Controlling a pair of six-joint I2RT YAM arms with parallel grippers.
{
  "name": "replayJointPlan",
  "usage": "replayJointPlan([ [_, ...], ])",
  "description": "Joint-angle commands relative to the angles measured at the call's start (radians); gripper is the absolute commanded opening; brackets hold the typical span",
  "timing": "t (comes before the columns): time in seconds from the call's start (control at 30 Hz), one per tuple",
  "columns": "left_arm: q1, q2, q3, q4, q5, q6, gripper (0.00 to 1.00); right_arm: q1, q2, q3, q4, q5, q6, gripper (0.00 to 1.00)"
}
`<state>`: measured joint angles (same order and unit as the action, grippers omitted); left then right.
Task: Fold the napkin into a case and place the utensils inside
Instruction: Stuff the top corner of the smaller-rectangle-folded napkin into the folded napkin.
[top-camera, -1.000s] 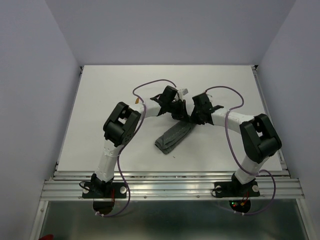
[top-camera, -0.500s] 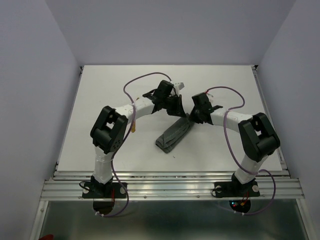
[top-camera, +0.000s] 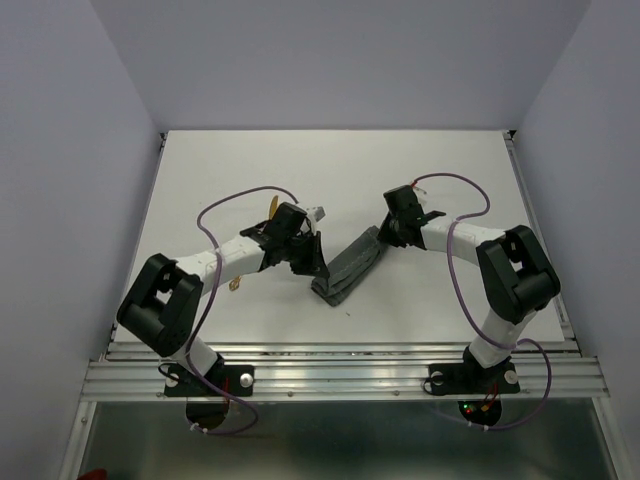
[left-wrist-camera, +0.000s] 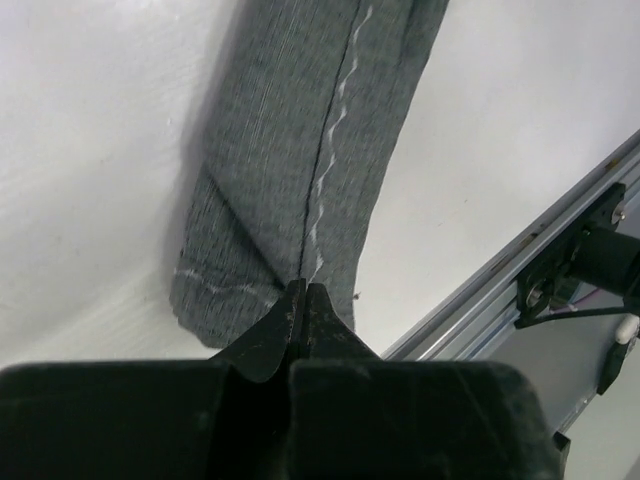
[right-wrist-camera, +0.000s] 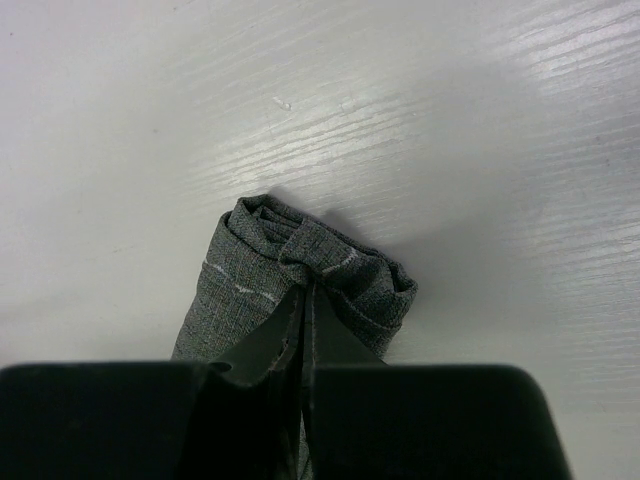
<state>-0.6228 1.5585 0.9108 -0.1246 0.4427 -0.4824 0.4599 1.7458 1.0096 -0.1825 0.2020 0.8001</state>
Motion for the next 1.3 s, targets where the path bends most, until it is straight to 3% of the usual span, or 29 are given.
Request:
replayJointPlan([
  [0.0,-0.006,-0.055,-0.073,0.057,0.008,-0.024,0.00,0.010,0.043,-0.008,-0.068,0.025,-0.015,0.01],
  [0.33,-0.063,0.084,-0.139,0.226,0.060,-0.062,0.00,0.010,0.040,-0.005,-0.074,0.023,-0.010,0.01],
  [0.6,-0.084,0.104,-0.132,0.234,0.030,-0.056,0.00,0.010,0.050,-0.005,-0.075,0.023,-0.015,0.01],
  [0.83,-0.086,0.019,-0.084,0.122,-0.045,0.002,0.00,0.010,0.044,-0.008,-0.077,0.031,-0.016,0.01],
  [1.1,-0.086,-0.129,0.060,-0.153,-0.332,0.082,0.00,0.010,0.029,-0.005,-0.083,0.039,-0.021,0.01],
  [1.2,-0.098,-0.149,0.086,-0.168,-0.378,0.097,0.20,0.010,0.031,0.000,-0.081,0.040,-0.022,0.01],
  [1.23,-0.106,-0.150,0.098,-0.164,-0.387,0.102,0.33,0.010,0.027,0.000,-0.083,0.037,-0.022,0.01],
  [1.27,-0.113,-0.140,0.105,-0.162,-0.403,0.108,0.39,0.010,0.024,0.001,-0.083,0.034,-0.022,0.02],
])
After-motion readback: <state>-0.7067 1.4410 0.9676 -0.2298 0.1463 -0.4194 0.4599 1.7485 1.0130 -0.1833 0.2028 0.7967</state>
